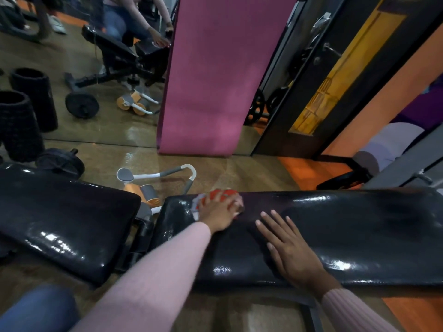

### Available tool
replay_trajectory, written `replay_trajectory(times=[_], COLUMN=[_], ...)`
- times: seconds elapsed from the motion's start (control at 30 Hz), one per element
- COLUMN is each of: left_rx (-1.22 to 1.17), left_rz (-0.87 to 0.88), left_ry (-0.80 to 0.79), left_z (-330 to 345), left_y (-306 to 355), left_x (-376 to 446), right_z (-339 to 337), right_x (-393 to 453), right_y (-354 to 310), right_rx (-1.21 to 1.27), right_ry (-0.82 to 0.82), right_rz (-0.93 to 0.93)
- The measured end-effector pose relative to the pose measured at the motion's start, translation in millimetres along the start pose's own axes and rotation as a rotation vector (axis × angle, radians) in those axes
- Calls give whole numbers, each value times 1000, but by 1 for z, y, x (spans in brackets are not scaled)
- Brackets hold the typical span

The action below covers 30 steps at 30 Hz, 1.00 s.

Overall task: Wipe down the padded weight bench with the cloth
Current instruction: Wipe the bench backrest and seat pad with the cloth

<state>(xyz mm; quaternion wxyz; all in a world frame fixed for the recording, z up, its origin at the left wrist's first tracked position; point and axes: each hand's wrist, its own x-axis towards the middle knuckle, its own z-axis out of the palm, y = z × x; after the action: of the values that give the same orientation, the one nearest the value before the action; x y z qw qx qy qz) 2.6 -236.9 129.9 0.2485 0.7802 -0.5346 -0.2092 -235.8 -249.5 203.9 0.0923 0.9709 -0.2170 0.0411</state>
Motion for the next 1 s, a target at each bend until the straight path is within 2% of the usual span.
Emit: replay_trajectory(times=[0.2, 0.33, 0.4, 0.5, 0.57, 0.6, 0.67, 0.73, 0.8, 0.87, 1.0], left_rx=[-155, -121, -27, 148, 170, 131, 57, 73, 63, 44, 42], left_rz=[-279, -299, -224, 157, 349, 372, 323, 305, 255, 136, -40], left_ry=[66, 77, 93, 285, 243, 181, 15, -26, 12, 38, 108], left_z=[-6, 11, 12, 15, 26, 30, 28, 22, 15, 11, 6], left_y=[-111, -117, -96, -31, 18, 40, 66, 69, 54, 28, -44], left_x=[-25, -58, -79, -110, -110, -104, -84, -62, -45, -34, -49], right_z=[1, 0, 0, -3, -6, -7, -9, -9, -8, -4, -1], right_x=[1, 4, 5, 6, 3, 1, -3, -4, -3, -3, -2], right_y=[-1, -2, -3, -3, -5, -5, -5, -5, -5, -5, -4], right_rx=[-11, -89, -103, -79, -40, -16, 6, -10, -45, -86, -110], right_ry=[-26, -95, -120, -116, -58, -21, 39, 53, 29, -7, -38], right_rz=[-15, -74, -79, -40, 5, 35, 81, 101, 101, 120, 169])
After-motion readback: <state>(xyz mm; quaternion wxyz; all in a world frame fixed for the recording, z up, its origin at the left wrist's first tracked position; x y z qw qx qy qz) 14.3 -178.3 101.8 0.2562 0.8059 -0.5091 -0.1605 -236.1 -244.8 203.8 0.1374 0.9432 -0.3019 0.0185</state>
